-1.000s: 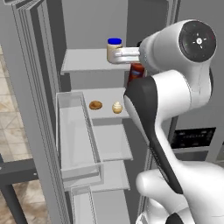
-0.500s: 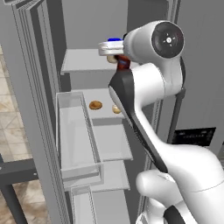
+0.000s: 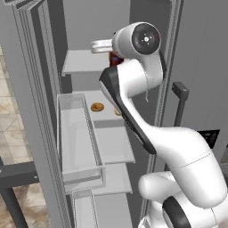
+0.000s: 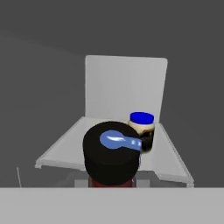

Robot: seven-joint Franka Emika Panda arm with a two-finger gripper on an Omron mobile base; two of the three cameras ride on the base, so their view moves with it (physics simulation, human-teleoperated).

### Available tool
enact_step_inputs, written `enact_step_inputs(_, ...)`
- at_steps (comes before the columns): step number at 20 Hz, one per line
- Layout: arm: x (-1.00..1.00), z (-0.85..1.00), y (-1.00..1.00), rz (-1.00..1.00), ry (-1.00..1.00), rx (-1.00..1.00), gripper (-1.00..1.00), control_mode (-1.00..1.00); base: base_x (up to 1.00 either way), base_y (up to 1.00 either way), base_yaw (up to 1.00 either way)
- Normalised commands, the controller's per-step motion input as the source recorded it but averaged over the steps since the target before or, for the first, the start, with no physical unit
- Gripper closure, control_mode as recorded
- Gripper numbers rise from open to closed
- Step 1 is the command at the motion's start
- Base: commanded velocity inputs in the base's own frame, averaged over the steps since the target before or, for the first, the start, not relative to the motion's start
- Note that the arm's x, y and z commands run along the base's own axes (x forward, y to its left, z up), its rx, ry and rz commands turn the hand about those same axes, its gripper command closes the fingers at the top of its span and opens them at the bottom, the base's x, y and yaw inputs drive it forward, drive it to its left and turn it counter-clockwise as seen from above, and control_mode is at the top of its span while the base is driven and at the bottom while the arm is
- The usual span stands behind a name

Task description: Place the mayonnaise and condiment bottle from the counter to the top shelf of the fridge. If the existing items in the fridge are on the top shelf, move them to other shelves.

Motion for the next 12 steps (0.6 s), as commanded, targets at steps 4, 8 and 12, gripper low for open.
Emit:
enact_step_inputs(4,0.58,-0.03,0.08,0.00,0.00,0.00,1.00,-1.00,0.00,0.00,0.00)
enact_step_inputs(8,0.40,-0.06,0.01,0.00,0.00,0.00,1.00,-1.00,0.00,0.00,0.00)
enact_step_inputs(12,0.40,-0.20,0.03,0.00,0.00,0.00,1.00,-1.00,0.00,0.00,0.00)
